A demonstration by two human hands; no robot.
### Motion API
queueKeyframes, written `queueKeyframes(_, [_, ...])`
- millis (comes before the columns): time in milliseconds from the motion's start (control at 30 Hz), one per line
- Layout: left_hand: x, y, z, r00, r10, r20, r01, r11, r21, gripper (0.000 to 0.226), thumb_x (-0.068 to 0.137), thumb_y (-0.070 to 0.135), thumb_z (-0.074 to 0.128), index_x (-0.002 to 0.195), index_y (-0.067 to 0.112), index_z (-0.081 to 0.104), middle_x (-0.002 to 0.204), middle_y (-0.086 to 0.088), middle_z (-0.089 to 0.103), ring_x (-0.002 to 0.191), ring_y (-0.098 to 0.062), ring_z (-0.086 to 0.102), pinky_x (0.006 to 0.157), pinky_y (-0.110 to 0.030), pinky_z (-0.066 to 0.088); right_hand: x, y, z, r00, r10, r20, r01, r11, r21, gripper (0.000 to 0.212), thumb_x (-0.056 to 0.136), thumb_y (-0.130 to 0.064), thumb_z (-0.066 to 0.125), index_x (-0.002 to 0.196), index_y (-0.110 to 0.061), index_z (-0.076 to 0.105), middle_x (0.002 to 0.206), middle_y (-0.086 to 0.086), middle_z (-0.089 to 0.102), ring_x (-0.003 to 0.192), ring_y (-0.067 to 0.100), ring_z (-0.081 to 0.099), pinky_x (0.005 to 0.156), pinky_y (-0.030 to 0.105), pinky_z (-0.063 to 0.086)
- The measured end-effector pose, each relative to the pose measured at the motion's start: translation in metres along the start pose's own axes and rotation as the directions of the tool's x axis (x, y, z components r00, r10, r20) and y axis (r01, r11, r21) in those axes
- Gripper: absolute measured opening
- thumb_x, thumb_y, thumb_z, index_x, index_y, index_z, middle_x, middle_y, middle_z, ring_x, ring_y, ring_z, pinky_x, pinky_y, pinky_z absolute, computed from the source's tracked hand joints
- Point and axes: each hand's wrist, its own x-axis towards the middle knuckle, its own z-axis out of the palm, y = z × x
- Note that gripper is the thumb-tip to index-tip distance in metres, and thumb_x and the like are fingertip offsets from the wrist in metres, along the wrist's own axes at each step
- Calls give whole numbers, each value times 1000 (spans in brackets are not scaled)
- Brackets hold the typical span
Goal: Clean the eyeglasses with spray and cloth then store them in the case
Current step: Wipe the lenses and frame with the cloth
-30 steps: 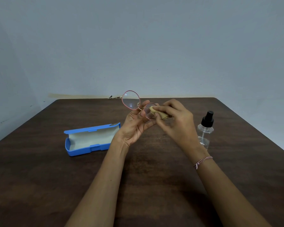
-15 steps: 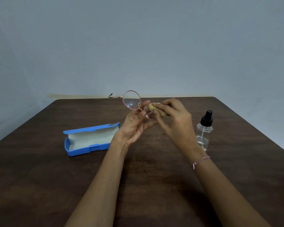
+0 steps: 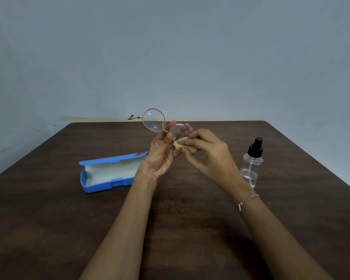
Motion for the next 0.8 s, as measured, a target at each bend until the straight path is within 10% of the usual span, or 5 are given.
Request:
queueKeyframes(467, [-1,0,1,1000,10,3,-10,1000,15,44,52,36,89,92,27,74,106,-9,71,102,-21,67,72,-29,58,0,7,-7,994,98,-57,-98,995,2,18,80,-5,70,98,-6,71,86,2,61,79,6,55,72,15,47])
queueKeyframes(800, [0,0,0,1000,23,2,-23,1000,16,41,55,34,88,93,27,74,107,-8,71,104,-22,66,77,-32,57,1,2,-7,963,84,255,-142,965,219,17,78,-7,74,95,-10,74,93,-4,66,85,0,60,70,10,47])
